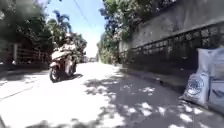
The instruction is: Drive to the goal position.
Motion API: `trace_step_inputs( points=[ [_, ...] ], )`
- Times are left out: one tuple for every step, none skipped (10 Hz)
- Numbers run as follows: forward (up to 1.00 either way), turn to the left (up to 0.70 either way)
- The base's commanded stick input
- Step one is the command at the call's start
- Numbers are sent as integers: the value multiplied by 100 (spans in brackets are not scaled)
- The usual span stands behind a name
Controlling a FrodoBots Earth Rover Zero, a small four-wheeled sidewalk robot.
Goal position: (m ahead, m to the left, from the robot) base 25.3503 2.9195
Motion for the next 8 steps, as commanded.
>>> trace_step_inputs(
  points=[
    [100, -8],
    [100, 1],
    [100, 8],
    [100, 33],
    [100, 40],
    [100, 40],
    [100, 17],
    [100, 5]
  ],
)
